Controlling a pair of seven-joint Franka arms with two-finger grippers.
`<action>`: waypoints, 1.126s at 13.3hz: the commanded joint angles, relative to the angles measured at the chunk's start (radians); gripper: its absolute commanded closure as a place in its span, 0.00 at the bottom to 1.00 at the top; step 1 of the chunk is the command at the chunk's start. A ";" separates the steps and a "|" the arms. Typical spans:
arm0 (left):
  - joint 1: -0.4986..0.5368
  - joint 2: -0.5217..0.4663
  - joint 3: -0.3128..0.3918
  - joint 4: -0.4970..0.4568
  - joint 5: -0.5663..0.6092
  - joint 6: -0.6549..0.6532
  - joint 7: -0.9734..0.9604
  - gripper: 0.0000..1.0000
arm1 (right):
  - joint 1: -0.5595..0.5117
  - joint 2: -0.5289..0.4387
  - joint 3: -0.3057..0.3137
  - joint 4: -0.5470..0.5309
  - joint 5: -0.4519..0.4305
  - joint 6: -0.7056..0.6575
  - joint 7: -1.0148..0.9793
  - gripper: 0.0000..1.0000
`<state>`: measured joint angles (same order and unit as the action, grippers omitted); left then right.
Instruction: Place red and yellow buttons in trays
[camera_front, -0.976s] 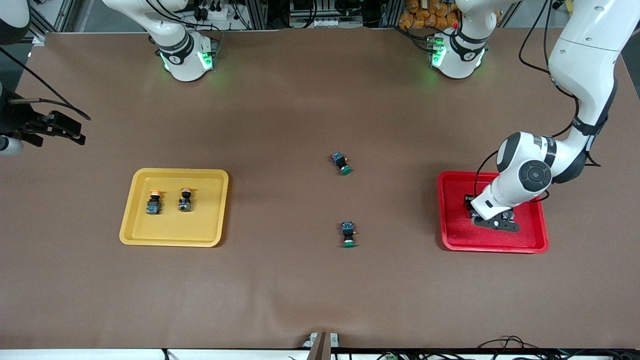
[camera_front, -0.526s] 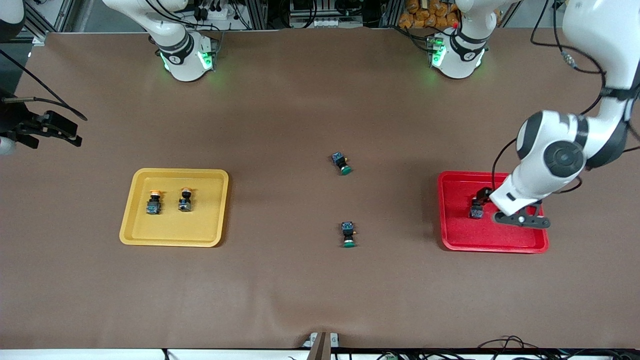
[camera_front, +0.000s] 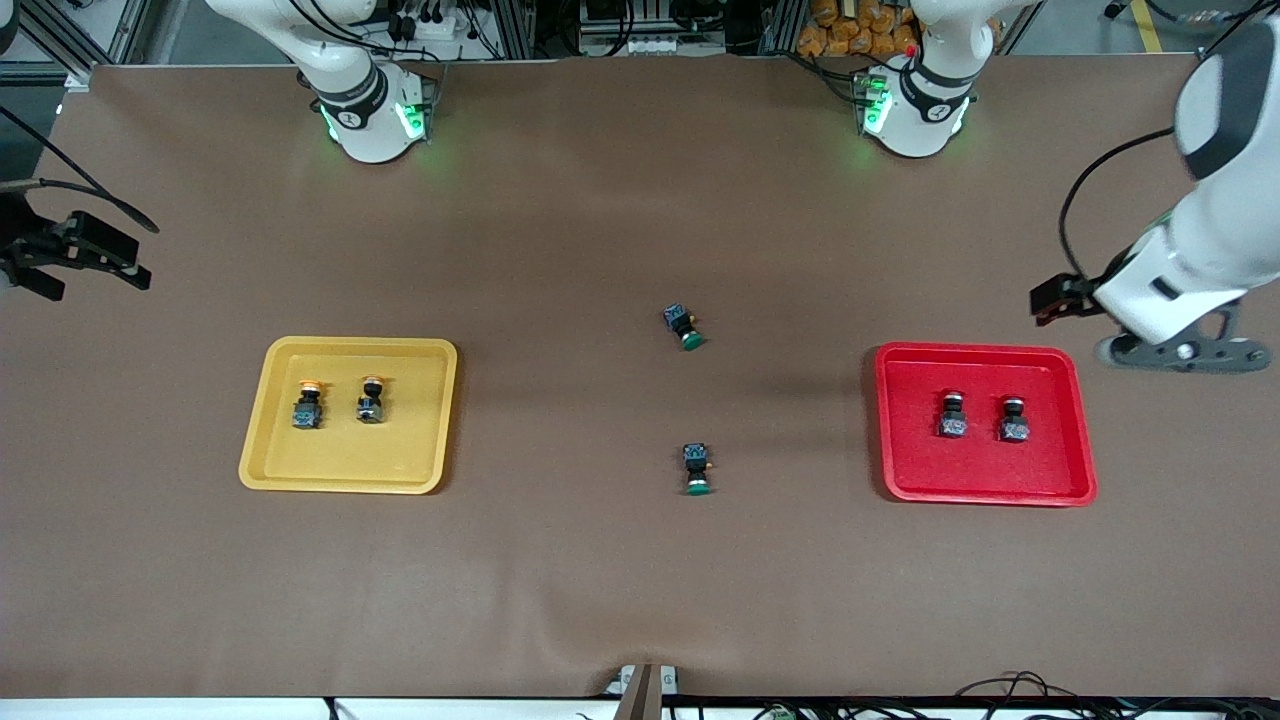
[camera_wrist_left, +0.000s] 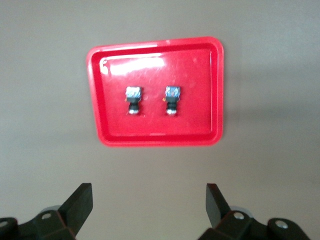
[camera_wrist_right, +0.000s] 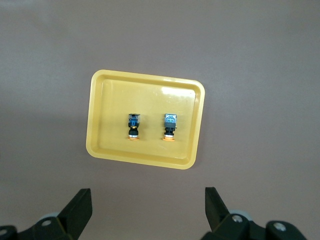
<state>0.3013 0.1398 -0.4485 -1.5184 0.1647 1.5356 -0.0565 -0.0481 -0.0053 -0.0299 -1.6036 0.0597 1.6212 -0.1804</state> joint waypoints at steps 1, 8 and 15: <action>0.007 -0.024 -0.004 0.090 -0.025 -0.094 0.018 0.00 | -0.013 0.019 0.015 0.028 0.014 -0.021 0.002 0.00; 0.009 -0.017 0.002 0.099 -0.074 -0.089 -0.019 0.00 | 0.001 0.024 0.018 0.034 0.015 -0.017 0.070 0.00; -0.026 -0.054 0.014 0.093 -0.079 -0.089 -0.017 0.00 | -0.006 0.027 0.016 0.047 0.014 -0.020 0.059 0.00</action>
<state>0.2959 0.1207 -0.4498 -1.4304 0.1032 1.4579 -0.0765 -0.0461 0.0084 -0.0196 -1.5943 0.0624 1.6198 -0.1264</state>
